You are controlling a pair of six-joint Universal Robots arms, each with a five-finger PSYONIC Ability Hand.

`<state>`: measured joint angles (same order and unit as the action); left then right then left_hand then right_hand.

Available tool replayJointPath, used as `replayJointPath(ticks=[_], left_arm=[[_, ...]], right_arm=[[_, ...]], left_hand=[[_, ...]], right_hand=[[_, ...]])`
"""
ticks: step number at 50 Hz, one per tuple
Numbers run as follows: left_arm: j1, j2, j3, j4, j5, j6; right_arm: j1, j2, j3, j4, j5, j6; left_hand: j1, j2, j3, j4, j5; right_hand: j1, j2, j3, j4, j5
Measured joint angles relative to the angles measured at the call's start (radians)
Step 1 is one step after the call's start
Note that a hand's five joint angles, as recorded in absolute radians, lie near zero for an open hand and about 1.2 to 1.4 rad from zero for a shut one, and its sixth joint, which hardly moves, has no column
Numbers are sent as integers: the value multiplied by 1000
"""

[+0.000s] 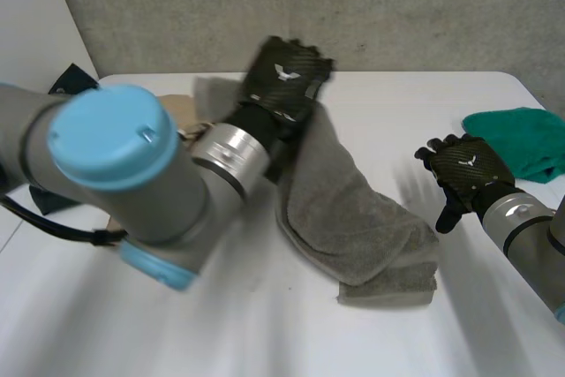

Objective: Fold the laundry.

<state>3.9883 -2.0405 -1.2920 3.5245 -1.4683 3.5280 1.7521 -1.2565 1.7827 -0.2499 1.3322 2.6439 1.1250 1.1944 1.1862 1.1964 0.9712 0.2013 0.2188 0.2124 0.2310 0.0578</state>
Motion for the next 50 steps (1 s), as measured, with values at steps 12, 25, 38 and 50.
replayJointPath(ticks=[12,25,38,50], left_arm=[[-150,-170,1,42,-10,-182],[118,-36,-129,7,-63,-40],[305,-130,-184,-67,-84,164],[341,-196,-122,-51,-102,187]], right_arm=[[-1,-5,-3,0,4,3],[-1,-8,-3,3,3,3],[7,-6,-2,3,-2,3],[9,-6,1,3,-2,2]], left_hand=[[-906,-952,-940,-958,-916],[-906,-961,-948,-966,-919],[-906,-961,-948,-966,-919],[-48,-78,-111,-78,-77]], right_hand=[[0,0,0,0,0],[0,0,0,0,0],[0,0,0,0,0],[0,0,0,0,0]])
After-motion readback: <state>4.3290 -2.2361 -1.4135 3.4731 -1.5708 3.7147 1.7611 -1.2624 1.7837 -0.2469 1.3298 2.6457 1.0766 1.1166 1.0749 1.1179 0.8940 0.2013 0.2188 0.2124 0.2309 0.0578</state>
